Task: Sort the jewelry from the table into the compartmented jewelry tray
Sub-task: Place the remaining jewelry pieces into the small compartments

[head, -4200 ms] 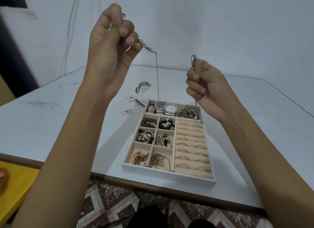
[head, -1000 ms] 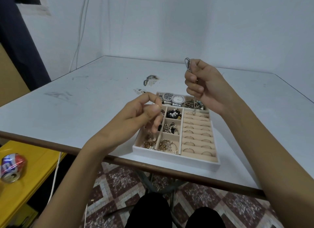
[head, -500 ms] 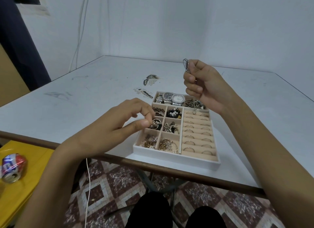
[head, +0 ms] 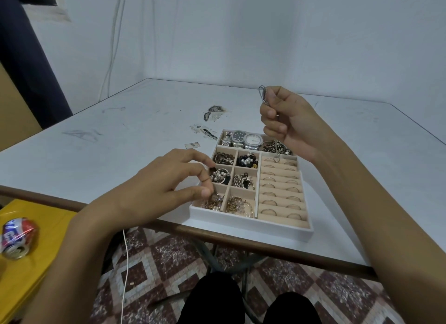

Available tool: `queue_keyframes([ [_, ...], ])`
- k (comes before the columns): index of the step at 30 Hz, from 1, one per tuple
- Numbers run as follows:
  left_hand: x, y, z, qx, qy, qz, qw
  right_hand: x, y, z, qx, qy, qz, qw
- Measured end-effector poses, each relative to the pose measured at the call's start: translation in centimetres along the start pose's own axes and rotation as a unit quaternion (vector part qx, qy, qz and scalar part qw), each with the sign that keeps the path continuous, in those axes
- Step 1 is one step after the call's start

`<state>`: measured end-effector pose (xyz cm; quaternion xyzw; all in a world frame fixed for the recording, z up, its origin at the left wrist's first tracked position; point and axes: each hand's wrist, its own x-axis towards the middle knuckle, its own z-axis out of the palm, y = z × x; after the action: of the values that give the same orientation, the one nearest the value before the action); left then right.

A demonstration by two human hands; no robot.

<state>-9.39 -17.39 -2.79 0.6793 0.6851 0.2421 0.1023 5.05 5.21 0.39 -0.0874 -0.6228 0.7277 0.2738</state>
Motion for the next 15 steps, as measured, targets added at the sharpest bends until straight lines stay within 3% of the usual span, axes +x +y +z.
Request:
queue_keyframes([
  [15,0.94,0.00,0.59,0.008,0.041,0.019,0.999,-0.23,-0.26,0.45,-0.006,0.002,0.006,1.000],
])
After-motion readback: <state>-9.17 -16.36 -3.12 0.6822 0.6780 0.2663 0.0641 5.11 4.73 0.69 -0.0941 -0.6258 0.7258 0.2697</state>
